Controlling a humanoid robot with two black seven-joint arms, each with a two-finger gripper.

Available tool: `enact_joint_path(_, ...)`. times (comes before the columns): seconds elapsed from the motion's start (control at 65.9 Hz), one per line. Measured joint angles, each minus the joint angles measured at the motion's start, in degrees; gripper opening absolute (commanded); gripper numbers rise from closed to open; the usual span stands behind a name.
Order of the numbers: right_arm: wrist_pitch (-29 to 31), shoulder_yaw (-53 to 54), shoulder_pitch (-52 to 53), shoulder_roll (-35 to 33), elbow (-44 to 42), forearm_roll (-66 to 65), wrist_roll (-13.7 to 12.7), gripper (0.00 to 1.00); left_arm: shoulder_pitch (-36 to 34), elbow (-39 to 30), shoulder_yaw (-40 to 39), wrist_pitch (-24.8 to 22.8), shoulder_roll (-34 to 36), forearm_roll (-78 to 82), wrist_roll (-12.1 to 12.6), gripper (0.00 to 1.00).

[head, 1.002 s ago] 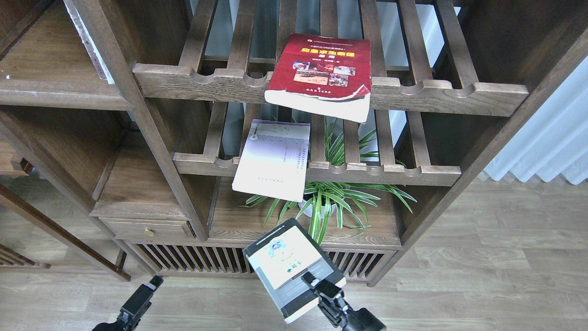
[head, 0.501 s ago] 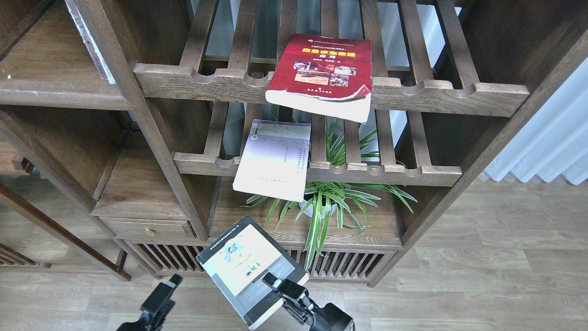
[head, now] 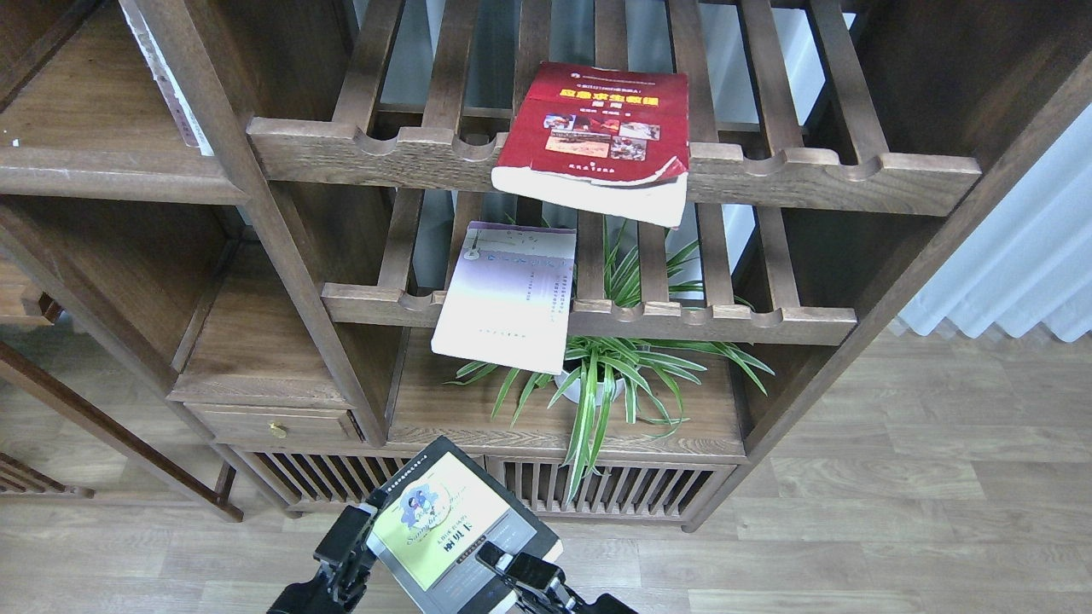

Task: Organize books on shelf
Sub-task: 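Grip the green-covered book with both grippers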

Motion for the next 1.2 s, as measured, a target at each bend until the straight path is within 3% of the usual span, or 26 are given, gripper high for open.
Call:
enact_joint_path(0.41,0.0,0.2,-0.4,1.0,0.1,-0.2,-0.2,0.03,-1.3,0.5,1.9,0.0,-1.2,-0.2,-0.3,0.96)
enact_joint_path(0.744,0.0,0.4,-1.3,0.8,0.1,-0.3,-0.8,0.03,-1.6,0.4,1.9,0.0,-1.0,-0.7,-1.7,0.56)
enact_joint_path(0.805,0.0,0.5,-1.3,0.8,0.1,-0.3,-0.8,0.03,-1.6,0.4,2.4,0.0,-0.9,-0.7,-1.6,0.38)
enact_joint_path(0.82,0.0,0.5,-1.3,0.8,0.1,-0.3,-0.8,0.03,-1.6,0.4,2.6,0.0,-0.8,-0.7,-1.6,0.26)
enact_joint_path(0.881,0.0,0.6,-1.5,0.8,0.1,-0.3,-0.9,0.03,-1.6,0.5,3.3,0.0,-0.7,-0.7,-1.6,0.09)
enact_joint_path(1.2,0.0,1.1,-1.6,0.9,-0.2,-0.2,-1.2,0.03,-1.6,0.5,4.1,0.0,-0.4,-2.5,-1.7,0.06)
